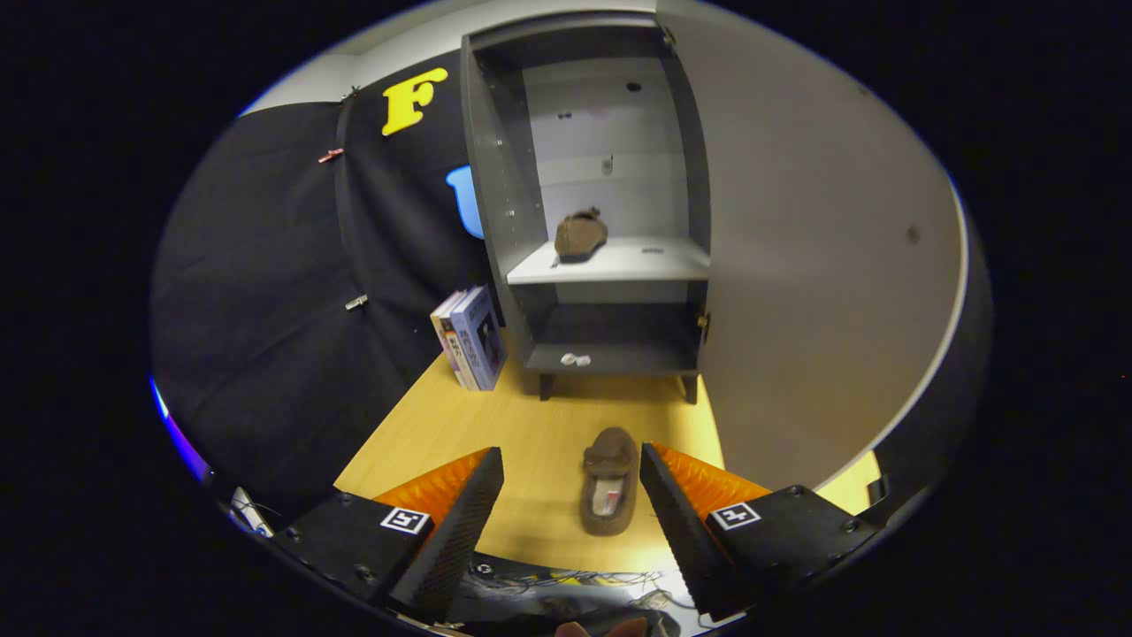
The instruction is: Open the shoe cabinet door, grab the shoes and put them into the shoe cabinet, then close the shoe cabinet door.
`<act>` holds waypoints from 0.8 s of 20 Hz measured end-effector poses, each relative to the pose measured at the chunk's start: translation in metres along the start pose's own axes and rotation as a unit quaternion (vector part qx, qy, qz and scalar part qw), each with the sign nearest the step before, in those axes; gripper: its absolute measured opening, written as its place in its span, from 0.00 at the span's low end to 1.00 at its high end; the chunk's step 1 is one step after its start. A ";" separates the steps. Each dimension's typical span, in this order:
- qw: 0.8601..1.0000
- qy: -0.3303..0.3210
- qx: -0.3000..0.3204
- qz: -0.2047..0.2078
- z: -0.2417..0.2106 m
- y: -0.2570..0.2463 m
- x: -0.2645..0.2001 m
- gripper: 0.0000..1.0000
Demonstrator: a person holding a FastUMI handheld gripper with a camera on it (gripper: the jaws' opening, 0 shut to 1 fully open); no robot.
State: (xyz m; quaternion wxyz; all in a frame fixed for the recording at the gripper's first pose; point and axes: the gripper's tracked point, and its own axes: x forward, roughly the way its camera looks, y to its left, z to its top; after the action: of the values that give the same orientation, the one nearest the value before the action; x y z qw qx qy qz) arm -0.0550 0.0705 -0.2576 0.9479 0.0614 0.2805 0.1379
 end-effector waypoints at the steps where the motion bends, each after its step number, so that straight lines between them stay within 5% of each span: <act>1: 1.000 0.015 0.005 0.003 -0.012 0.002 0.011 0.99; 8: 0.992 0.118 0.043 0.003 -0.113 0.000 0.113 0.99; 16: 0.985 0.156 0.061 -0.042 -0.168 -0.018 0.212 0.99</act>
State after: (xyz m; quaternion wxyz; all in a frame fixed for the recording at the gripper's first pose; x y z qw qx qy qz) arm 0.0276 0.1230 -0.5102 0.8920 0.0846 0.4351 0.0882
